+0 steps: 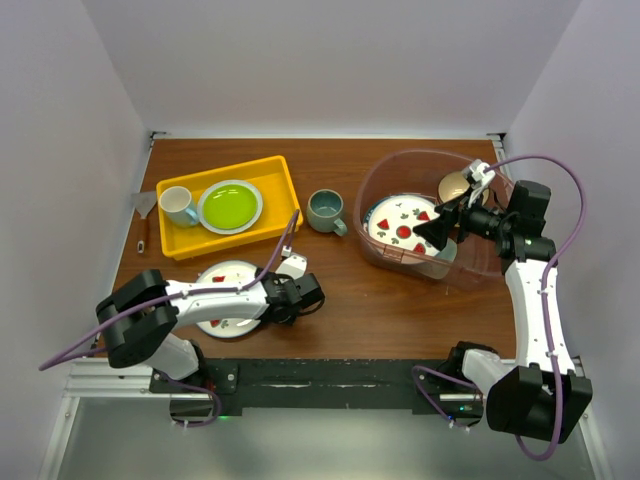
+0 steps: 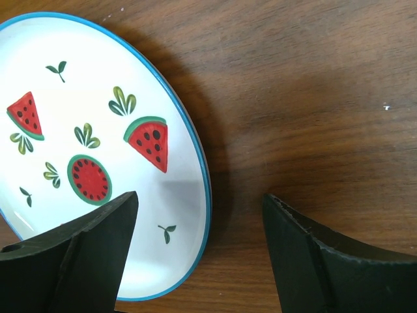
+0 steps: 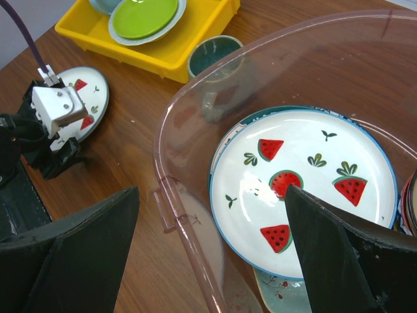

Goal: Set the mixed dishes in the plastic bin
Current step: Pick up the plate at the center of the board.

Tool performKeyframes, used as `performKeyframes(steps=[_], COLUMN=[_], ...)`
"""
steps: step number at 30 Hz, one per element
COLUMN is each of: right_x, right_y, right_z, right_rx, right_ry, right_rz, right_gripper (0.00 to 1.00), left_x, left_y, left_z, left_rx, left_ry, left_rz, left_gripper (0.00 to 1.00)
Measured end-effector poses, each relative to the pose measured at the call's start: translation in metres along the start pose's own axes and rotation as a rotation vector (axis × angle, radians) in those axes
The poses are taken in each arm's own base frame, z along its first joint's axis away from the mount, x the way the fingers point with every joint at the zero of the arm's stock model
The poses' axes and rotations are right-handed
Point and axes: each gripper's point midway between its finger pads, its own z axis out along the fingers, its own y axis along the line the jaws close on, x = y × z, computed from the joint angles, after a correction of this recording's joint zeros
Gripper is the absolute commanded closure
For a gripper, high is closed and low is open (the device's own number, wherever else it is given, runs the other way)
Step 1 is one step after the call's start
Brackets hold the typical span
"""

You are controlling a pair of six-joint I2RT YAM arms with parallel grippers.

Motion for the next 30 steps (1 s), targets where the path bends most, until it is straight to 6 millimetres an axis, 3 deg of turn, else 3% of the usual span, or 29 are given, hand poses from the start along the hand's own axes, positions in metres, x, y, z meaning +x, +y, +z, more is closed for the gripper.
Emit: performKeyframes(steps=[9,20,23,30], right_x=[0.0,0.0001,0.0001,0.0001], right_y=[0.0,0.0,0.0,0.0], right_z=[0.0,0.0,0.0,0.0], right_rx=[0.0,0.0,0.0,0.0], right_ry=[0.0,0.0,0.0,0.0], right_rz=[0.0,0.0,0.0,0.0], right_gripper=[0.02,0.02,0.02,0.02], left_x=[-0.0005,0.0017,0.0037,0.0077], left_y=[0.0019,0.0067,0.0081,0.0071], left_z=[0.0014,0.0051,0.0062,0.0092], left_rx=[-0.019,-0.06,-0.07,-0.079], left_ry=[0.0,0.007,0.013,0.029], left_rz=[0.01,0.03,0.038,0.052], left_gripper=[0.24,0.45,0.51,0.78])
